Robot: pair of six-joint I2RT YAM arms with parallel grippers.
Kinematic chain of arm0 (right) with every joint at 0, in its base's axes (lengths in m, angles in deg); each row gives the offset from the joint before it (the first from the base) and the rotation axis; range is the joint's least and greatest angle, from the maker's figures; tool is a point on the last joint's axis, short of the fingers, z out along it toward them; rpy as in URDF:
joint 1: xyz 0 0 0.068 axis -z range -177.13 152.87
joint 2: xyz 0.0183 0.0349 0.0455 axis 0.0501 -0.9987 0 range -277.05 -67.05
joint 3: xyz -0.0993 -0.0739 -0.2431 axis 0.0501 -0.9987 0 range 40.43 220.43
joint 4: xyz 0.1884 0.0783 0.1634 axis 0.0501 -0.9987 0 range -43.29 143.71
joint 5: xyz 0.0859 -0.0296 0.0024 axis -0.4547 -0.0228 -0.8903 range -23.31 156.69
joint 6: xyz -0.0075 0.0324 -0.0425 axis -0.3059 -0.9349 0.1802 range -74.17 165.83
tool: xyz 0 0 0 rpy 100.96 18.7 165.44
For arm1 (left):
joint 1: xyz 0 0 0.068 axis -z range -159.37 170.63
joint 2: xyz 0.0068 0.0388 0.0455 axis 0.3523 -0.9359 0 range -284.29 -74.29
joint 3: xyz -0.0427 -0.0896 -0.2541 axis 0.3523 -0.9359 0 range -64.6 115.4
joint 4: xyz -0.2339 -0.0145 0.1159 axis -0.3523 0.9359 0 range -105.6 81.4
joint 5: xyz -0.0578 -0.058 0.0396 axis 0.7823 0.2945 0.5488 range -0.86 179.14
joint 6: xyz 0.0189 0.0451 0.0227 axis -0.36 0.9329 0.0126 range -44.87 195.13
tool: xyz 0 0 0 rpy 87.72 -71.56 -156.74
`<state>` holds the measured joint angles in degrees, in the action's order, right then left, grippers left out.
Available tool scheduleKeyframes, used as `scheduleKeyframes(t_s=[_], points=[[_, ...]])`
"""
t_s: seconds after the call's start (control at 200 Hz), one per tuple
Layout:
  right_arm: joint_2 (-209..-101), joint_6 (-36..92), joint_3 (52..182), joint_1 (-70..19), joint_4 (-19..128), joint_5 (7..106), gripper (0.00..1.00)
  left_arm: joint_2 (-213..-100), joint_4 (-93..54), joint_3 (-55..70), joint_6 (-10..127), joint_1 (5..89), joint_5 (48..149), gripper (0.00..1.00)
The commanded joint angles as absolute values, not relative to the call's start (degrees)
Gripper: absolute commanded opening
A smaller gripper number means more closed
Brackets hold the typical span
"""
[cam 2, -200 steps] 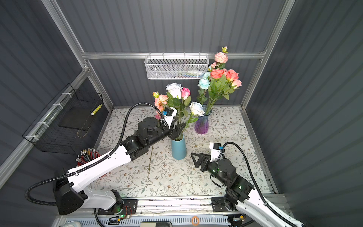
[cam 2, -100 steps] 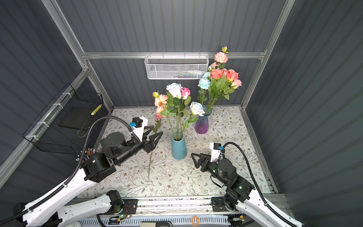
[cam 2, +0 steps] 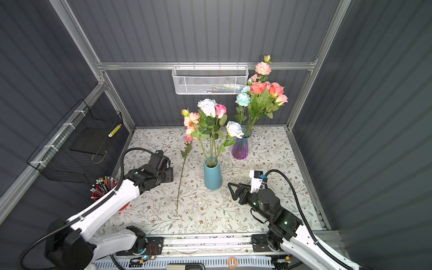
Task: Arrange the flowers into the vase
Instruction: 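Open left gripper and withdraw it toward the pink rosebud on the table, then lower left gripper onto the pink rosebud stem and close it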
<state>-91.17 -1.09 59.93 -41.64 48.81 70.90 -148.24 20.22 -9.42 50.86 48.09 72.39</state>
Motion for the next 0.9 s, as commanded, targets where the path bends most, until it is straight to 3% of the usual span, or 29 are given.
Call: scheduleKeyframes(t_s=[0.0,0.385,0.62,0.77,0.895], points=[[-91.1,-1.0,60.9,-41.4,48.0,72.1,0.80,-157.6,23.1,-0.8,54.5,46.8,84.2,0.59],[-92.6,-0.9,60.4,-41.1,47.7,72.1,0.80,-185.9,29.5,19.9,59.3,45.7,80.9,0.43],[-93.1,-0.9,59.2,-41.0,49.0,71.9,0.80,-191.7,29.4,23.7,60.4,44.2,78.7,0.38],[-93.8,-1.7,59.0,-40.9,49.8,71.5,0.80,-195.3,29.3,25.1,61.6,43.0,81.7,0.21],[-94.1,-2.0,59.4,-40.9,50.2,70.6,0.80,-197.0,29.2,25.0,62.2,42.8,81.1,0.18]])
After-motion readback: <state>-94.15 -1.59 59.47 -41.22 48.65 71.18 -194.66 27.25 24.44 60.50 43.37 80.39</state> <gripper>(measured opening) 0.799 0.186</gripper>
